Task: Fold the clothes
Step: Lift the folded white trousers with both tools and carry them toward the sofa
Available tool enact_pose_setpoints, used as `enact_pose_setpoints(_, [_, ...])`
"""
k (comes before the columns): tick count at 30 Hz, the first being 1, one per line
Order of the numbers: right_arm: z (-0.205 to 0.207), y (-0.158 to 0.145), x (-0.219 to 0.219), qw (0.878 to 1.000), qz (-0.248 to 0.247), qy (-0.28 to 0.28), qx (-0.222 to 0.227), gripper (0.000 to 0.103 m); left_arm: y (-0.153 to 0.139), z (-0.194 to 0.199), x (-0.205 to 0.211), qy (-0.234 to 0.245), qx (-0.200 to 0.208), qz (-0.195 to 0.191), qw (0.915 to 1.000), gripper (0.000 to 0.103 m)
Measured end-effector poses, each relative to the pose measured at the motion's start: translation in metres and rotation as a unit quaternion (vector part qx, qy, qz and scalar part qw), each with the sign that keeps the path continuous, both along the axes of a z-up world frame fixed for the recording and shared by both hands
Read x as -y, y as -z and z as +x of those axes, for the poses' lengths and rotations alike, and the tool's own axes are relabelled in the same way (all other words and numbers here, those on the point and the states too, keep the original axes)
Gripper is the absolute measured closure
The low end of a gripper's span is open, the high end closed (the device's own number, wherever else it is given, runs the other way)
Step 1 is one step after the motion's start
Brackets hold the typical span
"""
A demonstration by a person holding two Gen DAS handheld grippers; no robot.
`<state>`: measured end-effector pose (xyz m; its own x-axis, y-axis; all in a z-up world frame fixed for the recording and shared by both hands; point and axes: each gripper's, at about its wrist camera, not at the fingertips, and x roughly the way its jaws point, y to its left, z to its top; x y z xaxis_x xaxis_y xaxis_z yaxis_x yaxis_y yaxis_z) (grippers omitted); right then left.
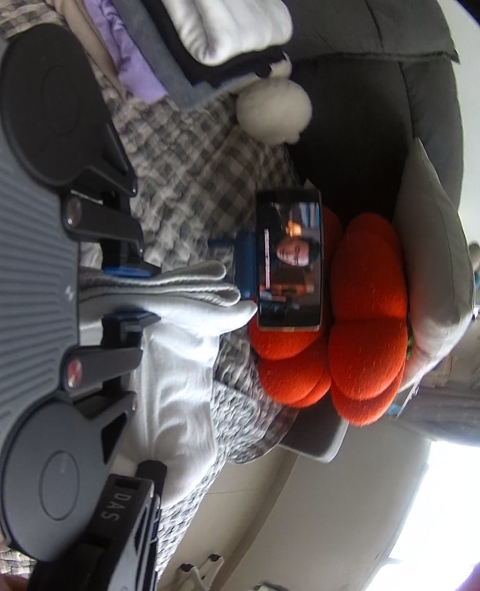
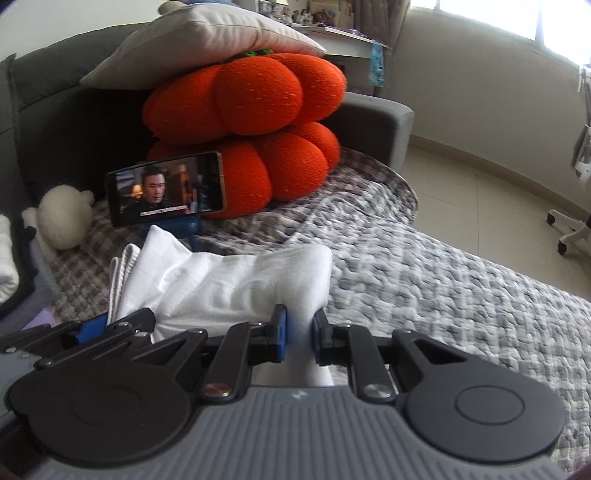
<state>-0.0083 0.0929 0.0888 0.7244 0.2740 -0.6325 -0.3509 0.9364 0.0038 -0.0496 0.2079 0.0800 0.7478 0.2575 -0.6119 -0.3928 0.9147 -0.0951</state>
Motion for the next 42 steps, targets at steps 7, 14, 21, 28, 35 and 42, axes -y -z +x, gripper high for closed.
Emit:
enact_pose_setpoints(7, [-0.002,-0.008,-0.021,1.0,0.011,-0.024,0.008,0.086,-0.009,-0.009,-0.02,-0.034,0.004,0.002,0.9994,0.085])
enact_pose_setpoints(14, [-0.01,-0.017,-0.04,0.998,0.016,-0.05,0.027,0.086,-0.021,-0.022,-0.038,-0.052,0.015,0.003,0.9986,0.085])
enact_pose_setpoints(21, [-0.02,-0.025,-0.066,0.995,0.019,-0.081,0.05,0.086,-0.037,-0.04,-0.062,-0.07,0.028,0.009,0.9971,0.085])
enact_pose_setpoints(28, [-0.035,-0.033,-0.108,0.988,0.035,-0.134,0.07,0.086,-0.053,-0.065,-0.102,-0.101,0.04,0.013,0.994,0.085])
enact_pose_setpoints(35, [-0.045,-0.05,-0.15,0.973,0.066,-0.207,0.077,0.086,-0.07,-0.099,-0.151,-0.144,0.054,0.012,0.9881,0.085])
enact_pose_setpoints(42, [-0.052,-0.07,-0.213,0.949,0.074,-0.296,0.078,0.086,-0.08,-0.139,-0.2,-0.201,0.07,0.005,0.977,0.085])
